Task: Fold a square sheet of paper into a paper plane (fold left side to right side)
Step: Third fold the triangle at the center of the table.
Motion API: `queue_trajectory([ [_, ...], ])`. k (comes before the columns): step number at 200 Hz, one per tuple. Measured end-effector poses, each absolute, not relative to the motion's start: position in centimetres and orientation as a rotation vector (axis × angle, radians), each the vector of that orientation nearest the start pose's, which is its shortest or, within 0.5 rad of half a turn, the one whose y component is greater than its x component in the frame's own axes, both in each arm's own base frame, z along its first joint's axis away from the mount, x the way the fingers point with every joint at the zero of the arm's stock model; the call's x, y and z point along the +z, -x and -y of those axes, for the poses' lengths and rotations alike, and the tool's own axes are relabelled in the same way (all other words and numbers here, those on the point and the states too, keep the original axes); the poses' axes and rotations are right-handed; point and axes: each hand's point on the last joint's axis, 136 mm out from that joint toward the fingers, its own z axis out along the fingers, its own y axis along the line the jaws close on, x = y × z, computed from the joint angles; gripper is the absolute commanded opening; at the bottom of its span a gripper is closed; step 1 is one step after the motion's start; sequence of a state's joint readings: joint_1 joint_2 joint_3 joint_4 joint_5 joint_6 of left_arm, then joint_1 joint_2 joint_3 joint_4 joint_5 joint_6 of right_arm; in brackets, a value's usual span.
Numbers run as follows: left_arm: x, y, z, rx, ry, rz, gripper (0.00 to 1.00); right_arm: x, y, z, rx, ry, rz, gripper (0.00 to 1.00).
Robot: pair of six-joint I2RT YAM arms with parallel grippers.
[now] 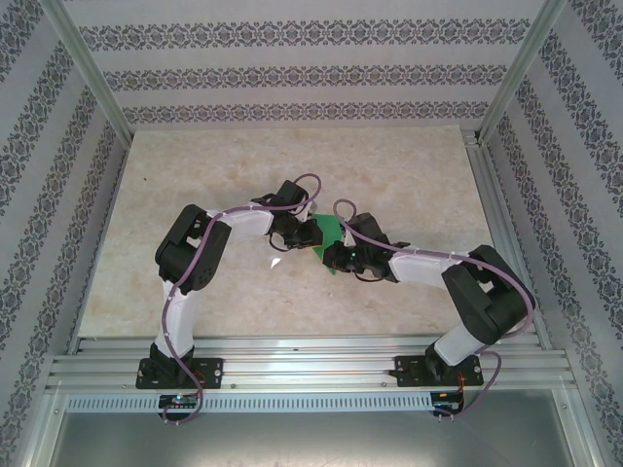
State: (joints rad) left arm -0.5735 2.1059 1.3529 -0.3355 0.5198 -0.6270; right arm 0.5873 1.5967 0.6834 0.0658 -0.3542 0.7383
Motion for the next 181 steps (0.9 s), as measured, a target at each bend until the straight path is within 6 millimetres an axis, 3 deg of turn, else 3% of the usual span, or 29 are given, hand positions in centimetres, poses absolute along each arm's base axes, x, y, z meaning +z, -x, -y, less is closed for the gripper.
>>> queue_trajectory([
  [65,1.9,-35.5,33.2,-1.011,-0.133,-2.857,0.15,3.5,-29.0,-26.4,0.969,-0.059,-2.65,0.09],
  [181,1.9,-35.5,33.2,-0.983,-0.15,-2.859,0.15,1.2,-28.0,-25.6,0.909,-0.071,-2.72,0.09],
])
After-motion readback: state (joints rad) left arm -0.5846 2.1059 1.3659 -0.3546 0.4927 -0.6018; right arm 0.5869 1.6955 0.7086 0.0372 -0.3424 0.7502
